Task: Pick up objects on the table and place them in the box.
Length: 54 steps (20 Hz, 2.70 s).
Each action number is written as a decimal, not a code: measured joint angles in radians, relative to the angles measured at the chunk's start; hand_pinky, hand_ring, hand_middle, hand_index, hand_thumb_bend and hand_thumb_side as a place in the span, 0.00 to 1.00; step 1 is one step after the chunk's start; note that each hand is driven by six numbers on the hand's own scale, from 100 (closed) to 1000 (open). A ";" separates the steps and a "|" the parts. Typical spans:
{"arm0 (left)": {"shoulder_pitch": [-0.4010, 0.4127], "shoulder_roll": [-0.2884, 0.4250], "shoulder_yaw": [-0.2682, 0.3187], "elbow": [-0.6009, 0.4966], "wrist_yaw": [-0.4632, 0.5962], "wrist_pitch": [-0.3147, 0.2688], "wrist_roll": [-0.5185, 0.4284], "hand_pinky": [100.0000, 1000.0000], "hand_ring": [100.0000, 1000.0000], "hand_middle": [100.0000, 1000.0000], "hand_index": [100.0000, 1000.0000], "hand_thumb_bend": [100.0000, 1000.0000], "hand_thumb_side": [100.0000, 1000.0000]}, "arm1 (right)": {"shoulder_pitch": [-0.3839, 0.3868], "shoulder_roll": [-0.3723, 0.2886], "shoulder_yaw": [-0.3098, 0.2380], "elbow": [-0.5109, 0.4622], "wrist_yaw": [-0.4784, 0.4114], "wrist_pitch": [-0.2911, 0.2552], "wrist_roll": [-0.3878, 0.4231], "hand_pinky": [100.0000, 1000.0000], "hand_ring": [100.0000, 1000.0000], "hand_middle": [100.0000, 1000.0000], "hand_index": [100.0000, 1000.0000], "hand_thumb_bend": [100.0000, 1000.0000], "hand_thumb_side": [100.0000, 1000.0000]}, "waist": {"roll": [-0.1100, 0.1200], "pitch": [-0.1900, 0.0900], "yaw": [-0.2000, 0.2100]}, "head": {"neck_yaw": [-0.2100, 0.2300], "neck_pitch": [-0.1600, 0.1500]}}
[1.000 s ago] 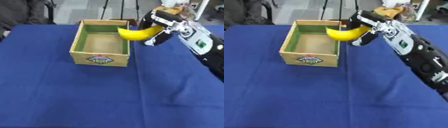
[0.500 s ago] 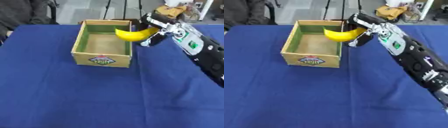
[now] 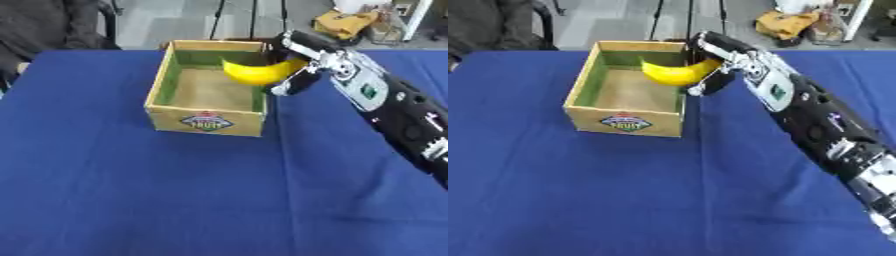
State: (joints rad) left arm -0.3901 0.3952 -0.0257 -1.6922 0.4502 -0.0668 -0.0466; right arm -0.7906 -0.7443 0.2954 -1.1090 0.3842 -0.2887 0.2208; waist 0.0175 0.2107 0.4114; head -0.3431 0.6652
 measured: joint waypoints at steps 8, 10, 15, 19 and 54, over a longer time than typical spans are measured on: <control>-0.012 -0.008 -0.022 -0.004 0.007 0.010 -0.021 0.77 0.82 0.80 0.89 1.00 0.69 | -0.012 0.013 -0.011 0.042 0.014 -0.006 -0.014 0.53 0.41 0.42 0.57 0.42 0.00 | -0.007 0.008 0.019 | -0.011 -0.008; -0.016 -0.008 -0.027 -0.004 0.007 0.013 -0.026 0.77 0.82 0.80 0.89 1.00 0.69 | -0.019 0.018 -0.012 0.050 0.017 -0.007 -0.017 0.53 0.41 0.42 0.57 0.42 0.00 | -0.007 0.009 0.020 | -0.012 -0.008; -0.026 -0.016 -0.042 -0.008 0.008 0.019 -0.039 0.77 0.82 0.80 0.89 1.00 0.69 | -0.028 0.023 -0.018 0.070 0.020 -0.009 -0.029 0.54 0.42 0.42 0.57 0.42 0.00 | -0.008 0.012 0.032 | -0.019 -0.017; -0.032 -0.017 -0.051 -0.011 0.011 0.023 -0.048 0.77 0.82 0.80 0.89 1.00 0.69 | -0.035 0.033 -0.020 0.086 0.028 -0.011 -0.036 0.54 0.42 0.42 0.57 0.42 0.00 | -0.015 0.016 0.040 | -0.023 -0.017; -0.061 -0.043 -0.079 -0.020 0.023 0.037 -0.080 0.77 0.82 0.81 0.89 1.00 0.70 | -0.068 0.068 -0.026 0.152 0.055 -0.026 -0.044 0.54 0.41 0.42 0.57 0.42 0.00 | -0.019 0.050 0.149 | -0.066 -0.044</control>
State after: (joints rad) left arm -0.4509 0.3519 -0.1051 -1.7120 0.4728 -0.0293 -0.1266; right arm -0.8582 -0.6766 0.2689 -0.9570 0.4397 -0.3144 0.1764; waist -0.0012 0.2603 0.5606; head -0.4091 0.6212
